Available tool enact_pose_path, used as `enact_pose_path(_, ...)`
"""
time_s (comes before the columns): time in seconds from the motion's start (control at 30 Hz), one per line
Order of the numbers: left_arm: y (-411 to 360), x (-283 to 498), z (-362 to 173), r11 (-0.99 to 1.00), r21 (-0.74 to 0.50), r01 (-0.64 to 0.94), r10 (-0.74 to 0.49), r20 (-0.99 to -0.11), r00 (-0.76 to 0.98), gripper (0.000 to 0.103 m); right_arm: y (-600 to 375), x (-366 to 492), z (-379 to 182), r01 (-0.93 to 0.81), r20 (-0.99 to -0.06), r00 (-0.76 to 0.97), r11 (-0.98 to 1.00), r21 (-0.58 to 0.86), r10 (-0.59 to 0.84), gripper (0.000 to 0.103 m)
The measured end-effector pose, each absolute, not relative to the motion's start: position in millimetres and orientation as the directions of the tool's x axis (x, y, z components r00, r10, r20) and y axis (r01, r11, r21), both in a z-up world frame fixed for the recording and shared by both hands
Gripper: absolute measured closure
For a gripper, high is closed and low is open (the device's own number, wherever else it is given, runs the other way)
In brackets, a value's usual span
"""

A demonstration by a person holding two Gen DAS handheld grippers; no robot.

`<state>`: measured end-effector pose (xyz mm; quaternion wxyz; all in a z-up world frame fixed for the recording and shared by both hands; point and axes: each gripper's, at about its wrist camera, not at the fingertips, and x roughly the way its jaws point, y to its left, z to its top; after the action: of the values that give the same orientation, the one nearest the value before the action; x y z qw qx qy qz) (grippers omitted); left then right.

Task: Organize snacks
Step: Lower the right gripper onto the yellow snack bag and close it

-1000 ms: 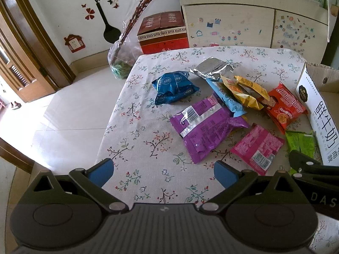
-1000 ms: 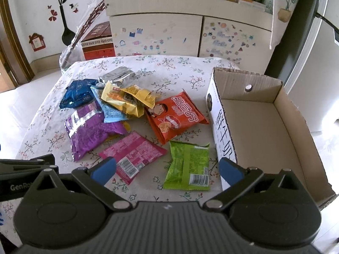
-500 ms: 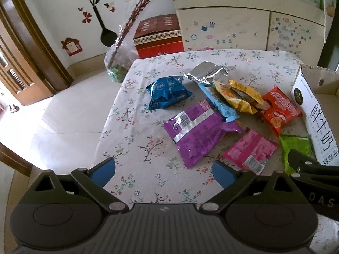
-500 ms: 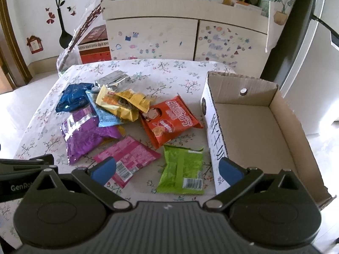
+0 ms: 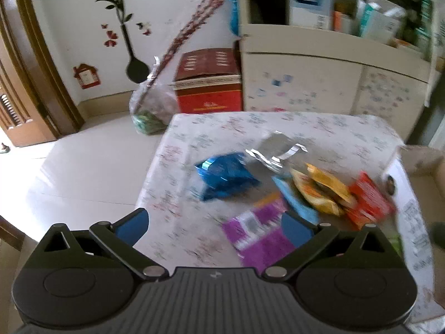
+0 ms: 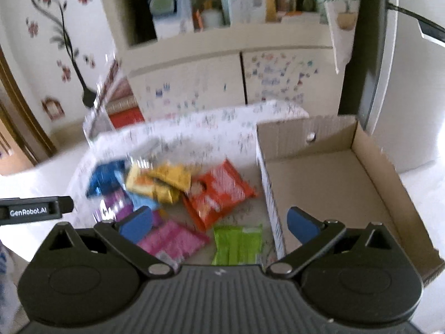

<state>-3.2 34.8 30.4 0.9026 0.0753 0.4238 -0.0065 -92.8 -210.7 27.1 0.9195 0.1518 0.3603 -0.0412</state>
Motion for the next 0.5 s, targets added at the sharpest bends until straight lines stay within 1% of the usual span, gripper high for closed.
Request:
enact_pose_path(0.07,51.8,10.0,29.4,0.995,0.099,-0.006,0.081,-0.774,0.628,0.000,-219.4,-95.4,31.0,0.166,-0.645,0.762,0.943,0.289,0.064,0.001)
enact_pose_path(0.17,74.9,23.1,25.7,0.996,-0.001,-0.094,0.056,-0.801,0.596,0.000,-229.3,-94.9,30.9,0.125,-0.614,0.780,0.932,0.341,0.120,0.001)
enact_pose_path(0.23,81.1,28.1,23.4,0.993,-0.005,-0.119,0.067,-0.801,0.595,0.000,-233.0,-93.6,28.6,0.108,-0.611,0.778,0.926,0.362,0.148,0.001)
enact_pose_path(0.3,79.1,29.8,19.6,0.993,0.015,-0.113,0.079,-0.803,0.591,0.000,-236.1,-92.3,25.6,0.081,-0.600,0.777,0.915,0.395,0.191,0.001)
enact_pose_path(0.5,59.7,32.4,1.1,0.999,0.027,-0.029,0.038,-0.830,0.557,0.000,-234.4,-76.5,16.9,0.001,-0.592,0.751,0.896,0.443,0.292,0.002)
